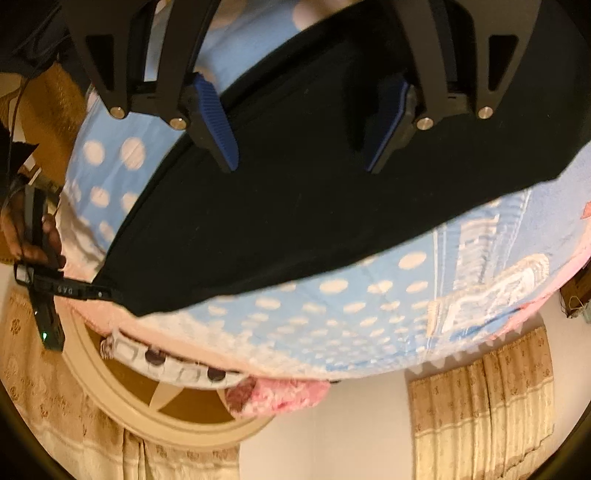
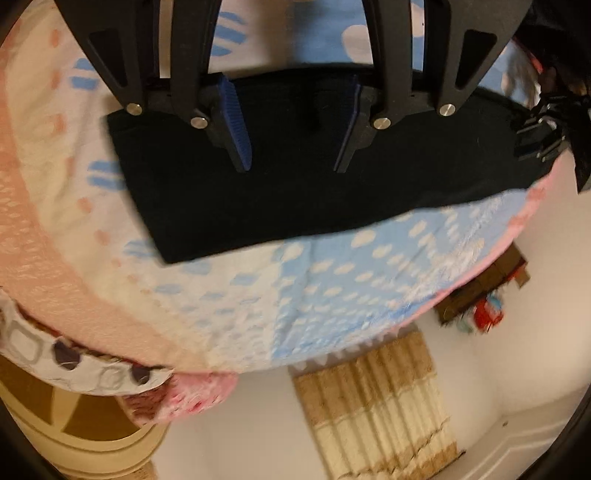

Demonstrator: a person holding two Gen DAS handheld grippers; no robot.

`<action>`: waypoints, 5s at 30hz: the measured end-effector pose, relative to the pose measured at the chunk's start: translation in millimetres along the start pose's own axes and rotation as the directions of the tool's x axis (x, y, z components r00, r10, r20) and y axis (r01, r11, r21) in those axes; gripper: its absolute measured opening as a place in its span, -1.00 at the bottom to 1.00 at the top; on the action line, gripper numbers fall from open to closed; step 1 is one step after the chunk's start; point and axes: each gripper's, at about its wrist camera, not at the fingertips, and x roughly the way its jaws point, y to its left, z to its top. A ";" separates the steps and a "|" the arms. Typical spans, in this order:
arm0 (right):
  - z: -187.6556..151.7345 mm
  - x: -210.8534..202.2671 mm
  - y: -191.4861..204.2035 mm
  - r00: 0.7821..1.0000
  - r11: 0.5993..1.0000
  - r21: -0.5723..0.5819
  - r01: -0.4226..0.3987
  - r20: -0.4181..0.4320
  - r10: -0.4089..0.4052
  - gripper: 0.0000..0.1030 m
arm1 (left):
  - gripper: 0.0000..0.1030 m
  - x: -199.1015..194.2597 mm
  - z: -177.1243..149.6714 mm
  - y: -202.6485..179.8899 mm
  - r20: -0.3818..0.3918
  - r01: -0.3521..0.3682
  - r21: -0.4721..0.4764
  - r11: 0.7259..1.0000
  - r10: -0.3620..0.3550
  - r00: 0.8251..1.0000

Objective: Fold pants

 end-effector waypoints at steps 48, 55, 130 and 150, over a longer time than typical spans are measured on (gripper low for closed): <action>68.6 8.1 9.7 0.982 0.972 0.137 -0.190 0.015 0.189 0.18 | 0.26 -23.9 1.8 24.8 0.004 -0.129 0.005 0.992 0.129 0.992; 105.2 110.5 189.8 0.784 0.810 0.072 -0.582 -0.213 0.583 0.18 | 0.27 -41.0 -31.6 115.2 -0.104 -0.273 -0.193 0.942 0.258 0.961; 23.1 262.1 434.6 0.363 0.669 0.201 -0.715 -0.711 0.602 -0.06 | 0.53 -39.5 -65.1 104.3 -0.163 -0.233 -0.193 0.953 0.203 0.965; -6.4 285.7 431.7 0.085 0.547 0.471 -0.692 -0.700 0.709 -0.29 | 0.63 -33.9 -71.9 97.9 -0.145 -0.224 -0.182 0.958 0.199 0.969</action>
